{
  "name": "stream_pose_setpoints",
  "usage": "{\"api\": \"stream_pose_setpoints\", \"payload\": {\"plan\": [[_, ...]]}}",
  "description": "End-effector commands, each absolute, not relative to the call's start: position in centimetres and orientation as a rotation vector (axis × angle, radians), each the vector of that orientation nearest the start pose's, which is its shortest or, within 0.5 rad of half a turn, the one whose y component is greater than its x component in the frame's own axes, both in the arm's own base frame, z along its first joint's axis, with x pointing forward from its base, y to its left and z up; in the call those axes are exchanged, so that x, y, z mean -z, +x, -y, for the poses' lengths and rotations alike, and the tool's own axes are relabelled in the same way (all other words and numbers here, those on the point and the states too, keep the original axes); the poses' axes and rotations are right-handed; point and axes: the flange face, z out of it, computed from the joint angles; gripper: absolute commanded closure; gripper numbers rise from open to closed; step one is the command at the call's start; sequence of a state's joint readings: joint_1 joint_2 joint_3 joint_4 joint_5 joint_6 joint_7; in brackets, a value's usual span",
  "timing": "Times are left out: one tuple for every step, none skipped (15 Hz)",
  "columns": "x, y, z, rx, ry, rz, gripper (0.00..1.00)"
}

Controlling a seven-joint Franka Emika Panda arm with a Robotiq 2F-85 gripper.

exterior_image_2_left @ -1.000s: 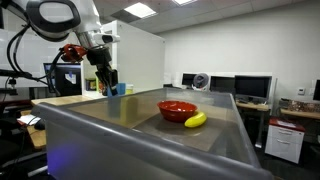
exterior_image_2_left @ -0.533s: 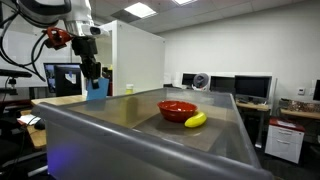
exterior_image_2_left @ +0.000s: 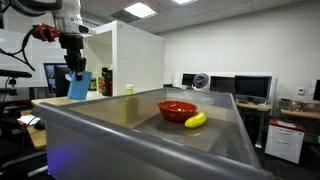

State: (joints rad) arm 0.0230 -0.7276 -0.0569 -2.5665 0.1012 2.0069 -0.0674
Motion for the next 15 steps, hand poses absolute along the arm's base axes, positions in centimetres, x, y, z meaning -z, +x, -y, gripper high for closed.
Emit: {"api": "stream_pose_setpoints", "payload": {"plan": [[-51.7,34.8,-3.1,0.264,-2.942,0.073,0.94],[-51.6,34.8,-4.0,0.266,-2.933,0.095,0.94],[-51.6,34.9,-4.9,0.264,-2.924,0.108,0.94],[-51.6,34.9,-5.9,0.269,-2.922,0.123,0.94],[-51.6,34.9,-6.9,0.276,-2.923,0.137,0.94],[-51.6,34.9,-8.0,0.282,-2.932,0.139,0.94],[-51.7,34.9,-9.4,0.306,-2.947,0.157,0.94],[-51.7,35.0,-10.8,0.334,-2.952,0.181,0.94],[-51.7,35.0,-11.8,0.357,-2.958,0.189,0.94],[-51.7,35.1,-12.8,0.377,-2.960,0.200,0.94],[-51.6,35.1,-14.0,0.397,-2.968,0.208,0.94],[-51.6,35.2,-15.1,0.410,-2.970,0.212,0.94],[-51.5,35.2,-16.0,0.418,-2.976,0.211,0.94],[-51.5,35.3,-16.8,0.422,-2.980,0.199,0.94],[-51.4,35.5,-17.6,0.429,-2.988,0.184,0.94]]}}
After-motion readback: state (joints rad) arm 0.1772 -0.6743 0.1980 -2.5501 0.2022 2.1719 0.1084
